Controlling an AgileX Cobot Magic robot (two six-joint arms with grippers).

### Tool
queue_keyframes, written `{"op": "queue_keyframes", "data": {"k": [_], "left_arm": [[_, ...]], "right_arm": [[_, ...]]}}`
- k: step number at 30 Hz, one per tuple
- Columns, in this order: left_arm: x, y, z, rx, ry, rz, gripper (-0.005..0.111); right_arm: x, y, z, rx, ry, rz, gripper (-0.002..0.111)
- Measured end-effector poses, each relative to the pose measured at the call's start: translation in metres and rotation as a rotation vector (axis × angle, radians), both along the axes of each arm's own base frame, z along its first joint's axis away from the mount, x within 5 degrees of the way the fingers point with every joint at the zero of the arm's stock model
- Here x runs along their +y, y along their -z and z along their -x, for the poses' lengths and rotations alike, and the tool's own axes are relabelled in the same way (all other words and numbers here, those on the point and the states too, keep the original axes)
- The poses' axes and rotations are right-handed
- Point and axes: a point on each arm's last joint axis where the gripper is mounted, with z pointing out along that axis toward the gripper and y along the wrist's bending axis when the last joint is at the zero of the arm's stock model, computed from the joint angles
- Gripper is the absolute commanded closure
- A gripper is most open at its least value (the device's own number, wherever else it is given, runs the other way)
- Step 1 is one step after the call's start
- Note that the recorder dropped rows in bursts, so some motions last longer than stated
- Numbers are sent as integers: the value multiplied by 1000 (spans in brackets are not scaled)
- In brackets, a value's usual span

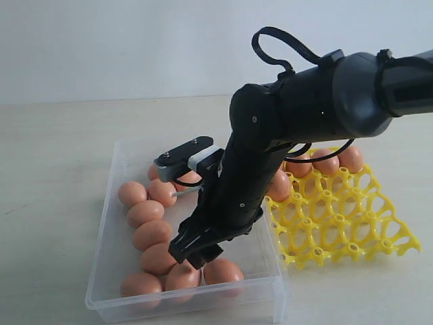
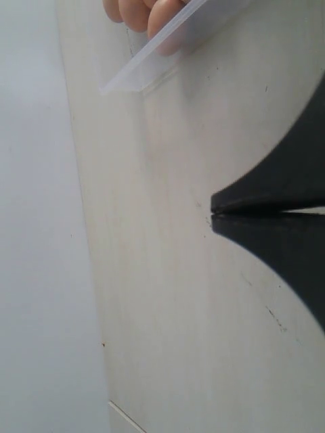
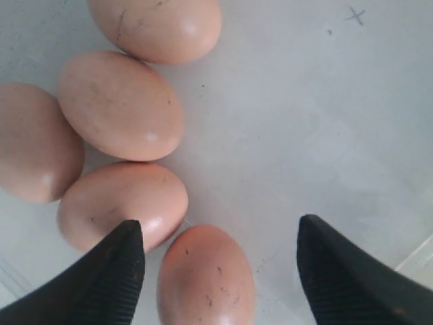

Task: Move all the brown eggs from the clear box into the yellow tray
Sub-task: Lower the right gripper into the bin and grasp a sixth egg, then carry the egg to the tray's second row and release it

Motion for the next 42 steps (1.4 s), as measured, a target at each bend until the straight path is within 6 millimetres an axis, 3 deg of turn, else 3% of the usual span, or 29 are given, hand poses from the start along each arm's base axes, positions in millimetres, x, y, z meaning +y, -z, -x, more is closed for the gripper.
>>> {"op": "queue_keyframes", "data": {"k": [13,15,17,21,23,27,36,39,42], "left_arm": [[0,0,0,0,0,0,107],[0,0,0,0,0,0,107],[0,0,0,0,0,0,107],[0,0,0,0,0,0,107],[0,0,0,0,0,0,107],[0,0,0,0,0,0,107],[0,0,0,0,0,0,107],[0,0,0,0,0,0,107],[0,0,0,0,0,0,107]], "right_arm": [[5,11,8,34,-48,49,48],[6,20,7,47,-51,64,50],[7,31,6,54,-48,77,61],[8,34,4,45,-60,80,108],[8,33,4,35,-81,80,108],[9,19,1,-28,-93,44,108],[0,-58,1,-342,-101,-130,108],[-19,-76,3,-450,-42,-204,108],[-47,-80,2,-532,50,-249,108]]}}
